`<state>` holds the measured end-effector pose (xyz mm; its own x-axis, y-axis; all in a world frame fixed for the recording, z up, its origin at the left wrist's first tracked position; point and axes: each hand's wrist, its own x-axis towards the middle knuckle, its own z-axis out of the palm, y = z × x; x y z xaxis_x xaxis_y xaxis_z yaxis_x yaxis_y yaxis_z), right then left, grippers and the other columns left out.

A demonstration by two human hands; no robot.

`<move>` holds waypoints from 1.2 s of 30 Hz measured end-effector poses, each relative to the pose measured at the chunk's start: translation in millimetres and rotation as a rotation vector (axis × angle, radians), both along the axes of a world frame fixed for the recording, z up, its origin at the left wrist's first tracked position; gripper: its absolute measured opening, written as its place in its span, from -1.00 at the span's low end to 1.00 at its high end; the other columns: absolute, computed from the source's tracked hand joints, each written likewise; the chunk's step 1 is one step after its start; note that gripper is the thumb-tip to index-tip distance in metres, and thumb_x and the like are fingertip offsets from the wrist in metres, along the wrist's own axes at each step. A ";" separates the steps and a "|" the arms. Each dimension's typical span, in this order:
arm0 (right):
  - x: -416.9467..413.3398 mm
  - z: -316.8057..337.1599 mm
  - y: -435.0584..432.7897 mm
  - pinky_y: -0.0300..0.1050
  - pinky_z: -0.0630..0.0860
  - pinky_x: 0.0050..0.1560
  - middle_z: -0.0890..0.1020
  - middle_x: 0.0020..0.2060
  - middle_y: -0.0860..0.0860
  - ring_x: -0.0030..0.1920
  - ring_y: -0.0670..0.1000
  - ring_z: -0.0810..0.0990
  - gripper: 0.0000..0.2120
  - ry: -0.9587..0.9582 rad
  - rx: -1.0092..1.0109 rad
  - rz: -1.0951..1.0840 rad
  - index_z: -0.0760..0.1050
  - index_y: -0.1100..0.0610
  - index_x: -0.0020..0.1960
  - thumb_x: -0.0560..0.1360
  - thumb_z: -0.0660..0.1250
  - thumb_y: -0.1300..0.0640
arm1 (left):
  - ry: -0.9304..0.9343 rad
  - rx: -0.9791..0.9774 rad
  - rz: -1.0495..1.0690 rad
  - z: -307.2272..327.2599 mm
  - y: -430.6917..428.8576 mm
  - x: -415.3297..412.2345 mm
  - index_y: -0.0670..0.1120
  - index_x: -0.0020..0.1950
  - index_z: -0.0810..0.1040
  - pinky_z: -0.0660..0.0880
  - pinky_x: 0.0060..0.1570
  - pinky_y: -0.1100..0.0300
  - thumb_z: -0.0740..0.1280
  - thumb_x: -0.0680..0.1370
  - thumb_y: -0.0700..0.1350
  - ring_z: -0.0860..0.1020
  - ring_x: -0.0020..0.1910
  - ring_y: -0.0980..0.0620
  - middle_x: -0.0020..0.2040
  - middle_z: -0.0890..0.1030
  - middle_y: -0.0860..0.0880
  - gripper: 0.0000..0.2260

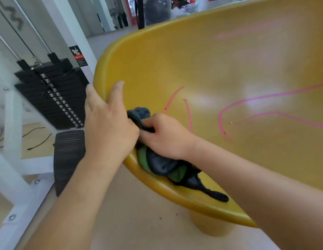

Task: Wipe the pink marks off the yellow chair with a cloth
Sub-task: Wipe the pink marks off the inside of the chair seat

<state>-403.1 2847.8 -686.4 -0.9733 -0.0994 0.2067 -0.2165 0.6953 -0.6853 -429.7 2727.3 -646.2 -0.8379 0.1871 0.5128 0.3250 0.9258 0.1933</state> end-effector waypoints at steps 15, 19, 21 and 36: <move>-14.0 -37.9 34.0 -0.01 0.51 0.04 0.63 -0.17 0.09 -0.01 0.13 0.60 -0.86 -0.160 -0.116 -0.114 0.59 -0.02 -0.03 0.53 0.28 -0.03 | 0.092 -0.087 -0.022 -3.3 -0.7 3.9 -0.09 0.38 0.41 0.11 0.43 -0.16 0.25 0.42 -0.26 0.05 0.48 -0.30 0.50 0.07 -0.31 -0.49; 13.9 -82.0 131.8 0.10 0.34 0.31 0.43 0.17 0.24 0.36 0.25 0.29 -0.70 -0.414 0.263 -0.524 0.54 -0.10 0.23 0.54 0.20 -0.08 | 0.110 -0.295 -0.116 0.8 -0.6 0.4 -0.09 0.27 0.55 -0.07 0.47 -0.05 0.26 0.38 -0.21 0.11 0.50 -0.16 0.49 0.25 -0.21 -0.55; 7.1 -85.9 119.8 0.04 0.37 0.28 0.43 0.16 0.23 0.33 0.25 0.33 -0.73 -0.383 0.232 -0.580 0.59 0.02 0.09 0.54 0.19 -0.04 | 0.067 -0.340 -0.134 5.0 2.8 -6.2 -0.04 0.18 0.62 -0.06 0.47 -0.04 0.23 0.37 -0.14 0.23 0.46 -0.13 0.43 0.38 -0.17 -0.60; 53.2 -12.8 148.4 -0.24 0.42 -0.28 0.60 -0.32 -0.11 -0.23 -0.03 0.59 -0.75 -0.352 0.260 -0.129 0.47 -0.04 -0.17 0.63 0.15 -0.06 | -0.428 -0.458 -0.460 -13.3 47.5 28.0 0.13 0.36 0.36 0.40 0.20 0.10 -0.02 0.56 0.30 0.42 0.31 0.03 0.35 0.46 0.11 -0.53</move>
<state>-349.9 2996.2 -699.2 -0.9877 0.0223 -0.1551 0.0981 0.8598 -0.5012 -401.6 2774.8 -659.6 -0.7322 0.6793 -0.0503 0.6793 0.7336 0.0197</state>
